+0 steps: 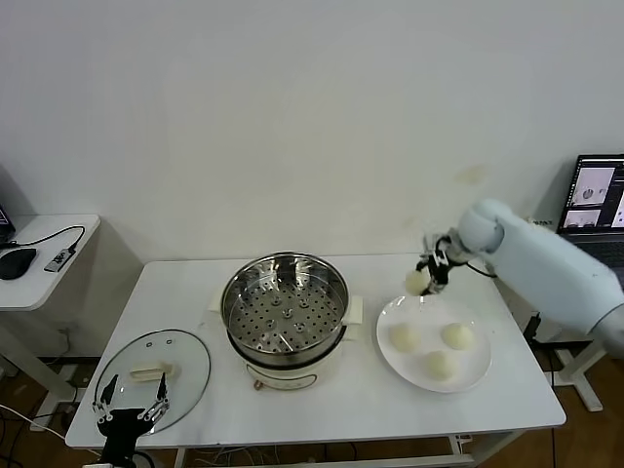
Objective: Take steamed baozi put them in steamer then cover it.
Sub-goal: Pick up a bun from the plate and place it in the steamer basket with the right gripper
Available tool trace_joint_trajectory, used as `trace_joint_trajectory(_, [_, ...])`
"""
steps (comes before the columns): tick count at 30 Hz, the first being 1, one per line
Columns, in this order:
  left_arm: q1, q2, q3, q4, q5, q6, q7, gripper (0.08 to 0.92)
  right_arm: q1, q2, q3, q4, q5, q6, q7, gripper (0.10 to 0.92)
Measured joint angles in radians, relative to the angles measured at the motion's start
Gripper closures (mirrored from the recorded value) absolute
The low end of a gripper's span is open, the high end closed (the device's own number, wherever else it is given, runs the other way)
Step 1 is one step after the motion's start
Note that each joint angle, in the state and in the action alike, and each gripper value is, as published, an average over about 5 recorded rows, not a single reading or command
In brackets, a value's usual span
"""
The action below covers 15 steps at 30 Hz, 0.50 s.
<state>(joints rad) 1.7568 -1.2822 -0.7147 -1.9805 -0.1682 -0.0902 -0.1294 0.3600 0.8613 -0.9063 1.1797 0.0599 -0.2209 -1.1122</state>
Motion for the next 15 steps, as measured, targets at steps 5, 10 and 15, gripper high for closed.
trace_joint_trajectory(5, [-0.008,0.011,0.001,0.006,-0.011,-0.004,0.0,0.177,0.115,0.06,-0.091,0.005,0.091,0.02,0.014,0.414])
trace_joint_trajectory(10, [-0.013,0.016,0.004,0.015,-0.014,-0.014,0.0,0.177,0.177,0.144,-0.159,-0.009,0.146,0.063,0.032,0.414])
trace_joint_trajectory(15, [-0.015,0.015,-0.005,0.025,-0.015,-0.027,-0.001,0.177,0.208,0.238,-0.225,-0.03,0.164,0.128,0.055,0.409])
